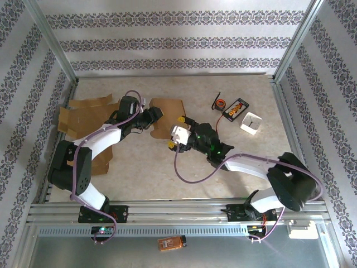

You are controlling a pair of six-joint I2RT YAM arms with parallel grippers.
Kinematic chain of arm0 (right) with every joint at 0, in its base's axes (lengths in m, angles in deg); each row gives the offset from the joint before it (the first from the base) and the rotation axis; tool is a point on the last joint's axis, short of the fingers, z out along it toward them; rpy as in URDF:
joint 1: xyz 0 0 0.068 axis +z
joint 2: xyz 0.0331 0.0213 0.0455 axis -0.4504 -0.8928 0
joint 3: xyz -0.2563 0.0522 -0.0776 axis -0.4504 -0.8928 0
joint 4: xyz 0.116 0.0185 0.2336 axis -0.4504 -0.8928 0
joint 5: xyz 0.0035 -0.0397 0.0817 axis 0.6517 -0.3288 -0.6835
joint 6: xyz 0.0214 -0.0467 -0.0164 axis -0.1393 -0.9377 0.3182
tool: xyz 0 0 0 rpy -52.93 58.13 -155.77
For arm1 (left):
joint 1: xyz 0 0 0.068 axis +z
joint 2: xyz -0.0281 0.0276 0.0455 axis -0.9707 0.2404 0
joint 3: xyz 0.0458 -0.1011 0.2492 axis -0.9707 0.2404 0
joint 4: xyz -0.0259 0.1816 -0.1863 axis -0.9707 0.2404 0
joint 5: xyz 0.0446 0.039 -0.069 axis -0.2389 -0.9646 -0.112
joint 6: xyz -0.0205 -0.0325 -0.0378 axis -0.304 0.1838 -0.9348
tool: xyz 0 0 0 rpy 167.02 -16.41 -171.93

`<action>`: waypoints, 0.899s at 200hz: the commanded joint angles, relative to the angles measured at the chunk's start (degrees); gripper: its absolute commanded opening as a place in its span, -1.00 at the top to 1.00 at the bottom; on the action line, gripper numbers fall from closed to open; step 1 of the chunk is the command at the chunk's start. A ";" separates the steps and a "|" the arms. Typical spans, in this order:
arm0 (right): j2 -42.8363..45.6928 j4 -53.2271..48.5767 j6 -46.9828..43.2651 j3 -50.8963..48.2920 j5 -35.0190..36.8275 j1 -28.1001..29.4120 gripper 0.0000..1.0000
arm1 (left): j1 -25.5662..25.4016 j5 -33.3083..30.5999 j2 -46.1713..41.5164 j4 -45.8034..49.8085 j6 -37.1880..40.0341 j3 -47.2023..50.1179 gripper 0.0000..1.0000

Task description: Fold the paper box

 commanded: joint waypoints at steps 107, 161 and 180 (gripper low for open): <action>-29.21 37.66 -32.45 9.59 23.81 3.87 -0.91 | 1.32 1.59 -3.40 1.64 -1.41 -0.72 -0.07; -28.40 37.45 -31.15 7.82 22.49 3.94 -0.36 | 1.37 2.57 -3.57 0.40 -2.61 -0.92 -0.09; -27.17 35.57 -29.45 6.48 21.21 3.94 -0.20 | 1.36 2.32 -4.09 0.59 -2.71 -1.26 -0.20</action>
